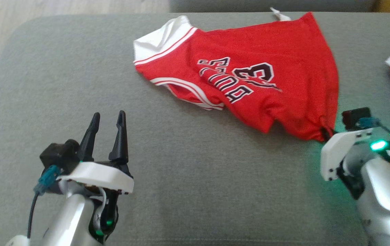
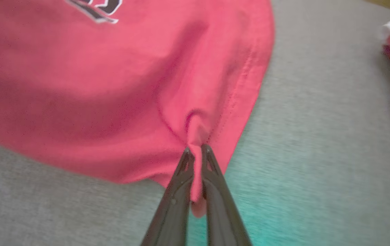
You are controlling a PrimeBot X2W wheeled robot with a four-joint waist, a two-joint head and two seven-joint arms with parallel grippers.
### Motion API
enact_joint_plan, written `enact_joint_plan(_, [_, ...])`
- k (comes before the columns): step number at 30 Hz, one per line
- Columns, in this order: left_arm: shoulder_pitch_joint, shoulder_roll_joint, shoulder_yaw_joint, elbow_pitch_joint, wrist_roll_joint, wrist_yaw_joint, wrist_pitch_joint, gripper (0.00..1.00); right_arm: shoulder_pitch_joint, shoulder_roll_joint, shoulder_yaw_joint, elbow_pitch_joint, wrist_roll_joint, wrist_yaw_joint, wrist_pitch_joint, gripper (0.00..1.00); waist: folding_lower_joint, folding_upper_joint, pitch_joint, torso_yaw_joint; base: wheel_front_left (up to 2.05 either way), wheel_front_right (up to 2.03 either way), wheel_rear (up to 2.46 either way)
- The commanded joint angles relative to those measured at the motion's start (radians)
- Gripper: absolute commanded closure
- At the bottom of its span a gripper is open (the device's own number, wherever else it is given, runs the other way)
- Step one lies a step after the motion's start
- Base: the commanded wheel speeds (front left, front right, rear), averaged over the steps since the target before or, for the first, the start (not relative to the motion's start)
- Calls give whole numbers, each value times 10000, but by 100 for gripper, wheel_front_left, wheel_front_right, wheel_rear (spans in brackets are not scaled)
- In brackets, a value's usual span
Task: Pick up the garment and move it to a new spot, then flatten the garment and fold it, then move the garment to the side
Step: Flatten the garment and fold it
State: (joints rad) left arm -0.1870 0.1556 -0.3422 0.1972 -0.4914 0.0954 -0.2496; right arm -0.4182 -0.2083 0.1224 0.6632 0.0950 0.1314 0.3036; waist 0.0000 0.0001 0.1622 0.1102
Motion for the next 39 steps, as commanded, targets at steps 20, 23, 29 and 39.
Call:
enact_joint_plan(20, [81, 80, 459, -80, 211, -191, -92, 0, 2677, -1172, -2456, -5099, 22, -7, 1807, 0, 0, -1, -353, -1032, 0, 0, 0])
enact_joint_plan(23, [46, 134, 435, -40, 195, -221, -48, 0, 2590, -575, -2671, -5466, -169, -7, 836, 0, 0, -1, -394, -966, 0, 0, 0])
enact_joint_plan(29, [75, 170, 292, -18, 160, -296, 69, 0, 2706, 924, -2733, -6098, 160, -7, -1585, 0, 0, -1, -504, -944, 0, 0, 0])
enact_joint_plan(39, [-228, 122, -458, 54, -278, -1045, 1358, 0, 2693, 1403, -2418, -5148, 432, -7, -2903, 0, 0, -1, -456, -1268, 0, 0, 0])
